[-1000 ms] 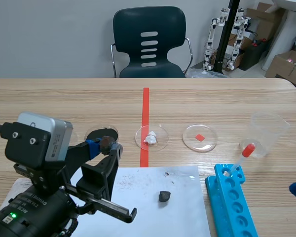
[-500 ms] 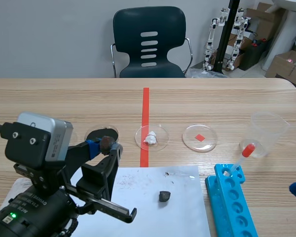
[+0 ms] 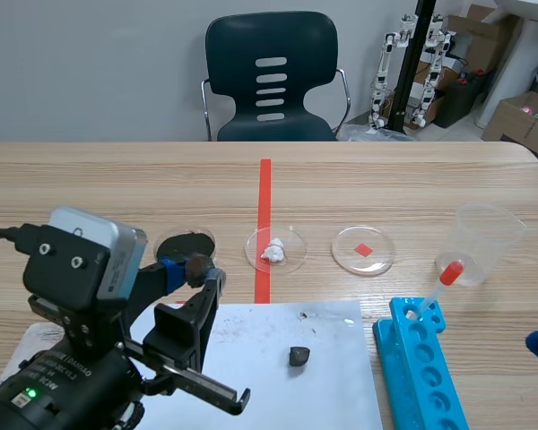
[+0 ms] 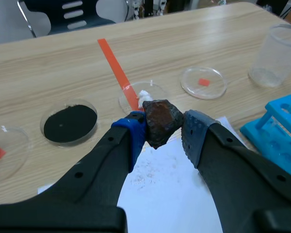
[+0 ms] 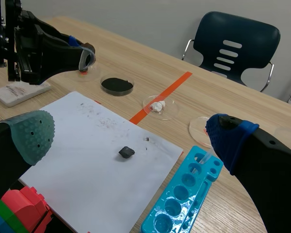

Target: Put the middle mineral back

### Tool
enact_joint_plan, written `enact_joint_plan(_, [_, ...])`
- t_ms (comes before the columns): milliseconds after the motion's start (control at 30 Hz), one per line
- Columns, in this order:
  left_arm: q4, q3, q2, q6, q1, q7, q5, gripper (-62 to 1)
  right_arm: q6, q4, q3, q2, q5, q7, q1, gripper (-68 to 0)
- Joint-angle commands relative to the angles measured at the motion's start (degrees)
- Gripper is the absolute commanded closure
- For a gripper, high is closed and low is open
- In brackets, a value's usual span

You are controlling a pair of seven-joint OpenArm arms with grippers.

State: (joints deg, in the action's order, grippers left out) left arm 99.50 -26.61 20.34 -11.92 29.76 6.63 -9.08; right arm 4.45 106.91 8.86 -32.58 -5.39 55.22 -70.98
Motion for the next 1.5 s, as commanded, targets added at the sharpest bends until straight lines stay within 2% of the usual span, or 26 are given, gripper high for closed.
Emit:
enact_joint_plan(0, [1.2, -0.9, 0.5, 0.1, -1.6, -2.7, -0.3, -10.2, 0.0, 1.1, -0.2, -0.3, -0.2, 1.0, 0.2, -67.9])
enact_joint_plan(133, [1.2, -3.8, 0.5, 0.1, -7.1, -14.7, -3.0, -10.2, 0.0, 1.1, -0.2, -0.3, -0.2, 1.0, 0.2, -67.9])
enact_joint_plan(300, [0.9, -7.4, 0.7, -1.1, -15.2, -25.9, -9.2, -10.2, 0.0, 1.1, -0.2, -0.3, -0.2, 1.0, 0.2, -67.9])
enact_joint_plan(400, [-0.4, -9.5, 0.8, -5.0, -20.3, -29.8, -13.7, -10.2, 0.0, 1.1, -0.2, -0.3, -0.2, 1.0, 0.2, -67.9])
enact_joint_plan(633, [-7.6, -16.0, 0.8, -13.4, -31.4, -37.9, -20.4, -10.2, 0.0, 1.1, -0.2, -0.3, -0.2, 1.0, 0.2, -67.9])
enact_joint_plan(700, [-10.0, -17.6, 0.8, -14.6, -33.9, -39.6, -23.2, -10.2, 0.0, 1.1, -0.2, -0.3, -0.2, 1.0, 0.2, -67.9])
enact_joint_plan(900, [-16.6, -20.4, 0.2, -14.6, -39.3, -43.9, -30.6, -10.2, 0.0, 1.1, -0.2, -0.3, -0.2, 1.0, 0.2, -67.9])
enact_joint_plan(1167, [-23.5, -20.5, -0.7, -14.6, -42.4, -49.1, -32.5, -10.2, 0.0, 1.1, -0.2, -0.3, -0.2, 1.0, 0.2, -67.9])
enact_joint_plan(1467, [-27.4, -20.5, -2.5, -14.5, -43.3, -45.1, -32.3, -10.2, 0.0, 1.1, -0.2, -0.3, -0.2, 1.0, 0.2, -67.9])
